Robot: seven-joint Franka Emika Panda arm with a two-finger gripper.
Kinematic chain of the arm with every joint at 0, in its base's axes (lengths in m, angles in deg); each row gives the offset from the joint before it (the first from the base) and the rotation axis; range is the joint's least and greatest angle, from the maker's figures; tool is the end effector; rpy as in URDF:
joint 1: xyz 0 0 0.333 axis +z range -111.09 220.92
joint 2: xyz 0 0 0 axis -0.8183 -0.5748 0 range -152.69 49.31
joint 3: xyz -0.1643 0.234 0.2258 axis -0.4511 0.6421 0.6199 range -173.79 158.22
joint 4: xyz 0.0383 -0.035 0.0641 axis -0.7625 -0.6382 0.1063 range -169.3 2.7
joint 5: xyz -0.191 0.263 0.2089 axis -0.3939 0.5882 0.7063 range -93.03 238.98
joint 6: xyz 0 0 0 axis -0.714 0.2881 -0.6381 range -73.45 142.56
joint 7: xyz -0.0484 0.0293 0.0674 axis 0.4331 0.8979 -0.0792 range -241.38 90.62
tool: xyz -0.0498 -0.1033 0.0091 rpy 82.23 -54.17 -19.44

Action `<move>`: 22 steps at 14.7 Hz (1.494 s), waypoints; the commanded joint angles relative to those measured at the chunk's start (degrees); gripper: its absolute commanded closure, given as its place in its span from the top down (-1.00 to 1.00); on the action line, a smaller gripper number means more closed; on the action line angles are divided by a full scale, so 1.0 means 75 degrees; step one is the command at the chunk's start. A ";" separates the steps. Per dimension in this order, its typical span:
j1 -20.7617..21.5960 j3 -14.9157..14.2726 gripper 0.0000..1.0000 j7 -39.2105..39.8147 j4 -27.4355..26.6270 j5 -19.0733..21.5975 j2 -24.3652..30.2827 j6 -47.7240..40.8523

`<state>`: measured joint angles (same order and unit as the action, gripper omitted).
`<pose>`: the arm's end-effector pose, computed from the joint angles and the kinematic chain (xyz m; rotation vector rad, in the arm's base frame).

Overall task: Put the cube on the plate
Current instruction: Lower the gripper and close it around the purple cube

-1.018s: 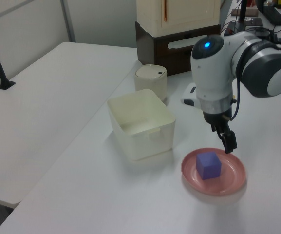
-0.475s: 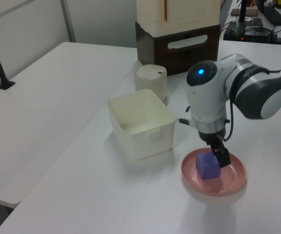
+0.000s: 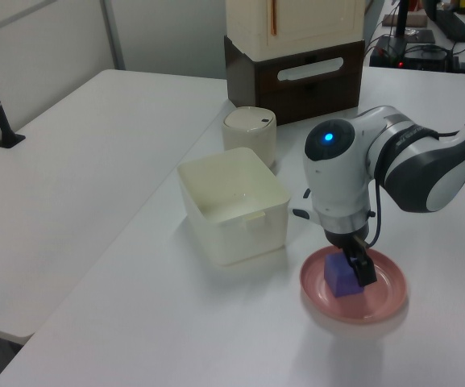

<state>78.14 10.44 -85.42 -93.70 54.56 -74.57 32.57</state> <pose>0.5013 0.3792 0.3731 2.6890 0.9405 -0.2695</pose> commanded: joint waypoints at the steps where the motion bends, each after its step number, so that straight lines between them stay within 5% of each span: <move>1: 0.0055 -0.0003 0.76 -0.0056 0.0075 -0.0181 -0.0149 0.0073; 4: 0.0055 -0.0003 0.05 -0.0079 0.0063 -0.0181 -0.0149 0.0050; 6: 0.0055 -0.0003 -0.66 -0.0137 0.0063 -0.0158 -0.0149 0.0049; 8: 0.0055 -0.0003 -0.95 -0.0207 0.0063 -0.0158 -0.0102 -0.0021; 14: -0.0027 -0.0015 -0.97 -0.0548 0.0145 -0.0064 0.0611 -0.0523; 21: 0.0008 -0.0015 -0.96 -0.0559 0.0110 -0.0052 0.0624 -0.0642; 22: 0.0008 -0.0015 -0.48 -0.0594 0.0110 -0.0052 0.0613 -0.0688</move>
<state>77.71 10.41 -88.46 -91.98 54.30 -70.74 28.62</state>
